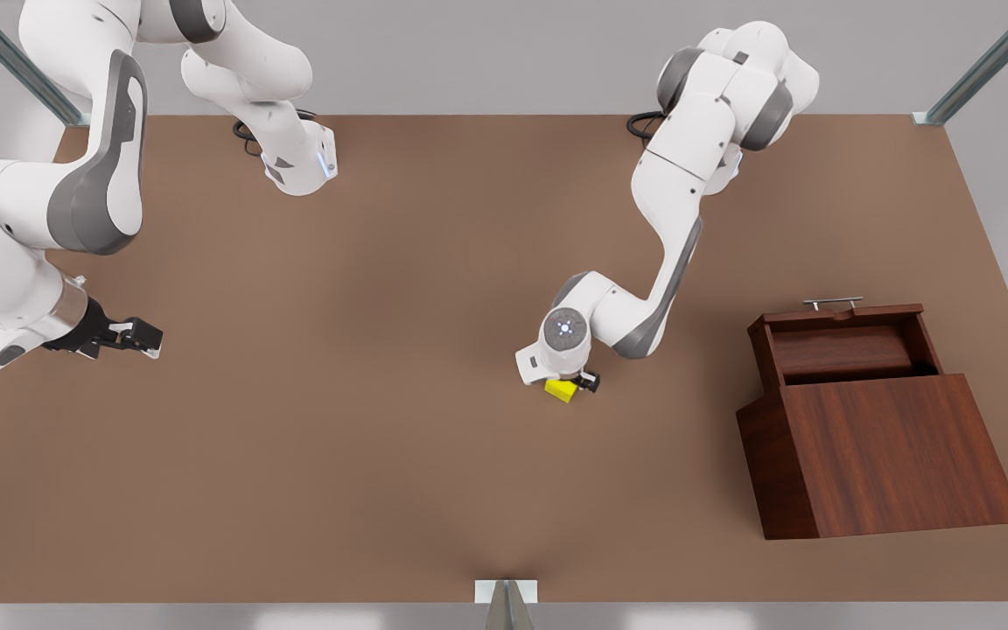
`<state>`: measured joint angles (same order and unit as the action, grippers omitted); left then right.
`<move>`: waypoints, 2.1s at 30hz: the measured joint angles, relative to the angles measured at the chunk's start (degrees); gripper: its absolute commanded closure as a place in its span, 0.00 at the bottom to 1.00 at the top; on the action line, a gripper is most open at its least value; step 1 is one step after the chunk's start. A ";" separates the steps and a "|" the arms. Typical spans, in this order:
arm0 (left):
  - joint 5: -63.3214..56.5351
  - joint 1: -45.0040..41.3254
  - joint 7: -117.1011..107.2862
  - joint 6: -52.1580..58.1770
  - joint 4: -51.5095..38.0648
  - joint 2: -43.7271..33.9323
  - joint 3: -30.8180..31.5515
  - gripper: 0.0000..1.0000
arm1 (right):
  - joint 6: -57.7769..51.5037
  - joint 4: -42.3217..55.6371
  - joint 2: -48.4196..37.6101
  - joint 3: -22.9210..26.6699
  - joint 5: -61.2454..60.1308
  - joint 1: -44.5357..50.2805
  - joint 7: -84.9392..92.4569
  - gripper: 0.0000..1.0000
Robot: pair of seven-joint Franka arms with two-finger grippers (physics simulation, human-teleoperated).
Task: Open the drawer with left arm, place the square in the middle with right arm, and place the square in the drawer with left arm
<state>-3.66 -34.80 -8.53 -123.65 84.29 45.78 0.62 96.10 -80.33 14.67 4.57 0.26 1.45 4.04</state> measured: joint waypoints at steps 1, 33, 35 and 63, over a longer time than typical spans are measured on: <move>-0.04 0.00 0.01 -0.76 0.04 0.42 0.00 0.00 | 0.13 0.00 0.01 0.00 -0.16 0.07 0.00 0.00; 2.60 1.24 25.73 23.69 -0.44 -19.55 -11.57 0.31 | -0.65 0.00 -0.96 0.09 0.18 -0.29 0.00 0.00; 3.42 1.20 36.01 22.88 5.36 -23.88 -16.78 0.31 | -0.65 0.00 -0.96 0.09 0.18 -0.31 0.00 0.00; 11.38 -0.06 25.90 23.11 8.24 -29.79 -41.83 0.00 | -0.57 1.13 -0.87 1.23 -0.44 -1.05 0.00 0.00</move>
<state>7.72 -34.86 17.37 -100.55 92.53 15.99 -41.21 95.54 -79.20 13.80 5.80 -0.18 0.40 4.04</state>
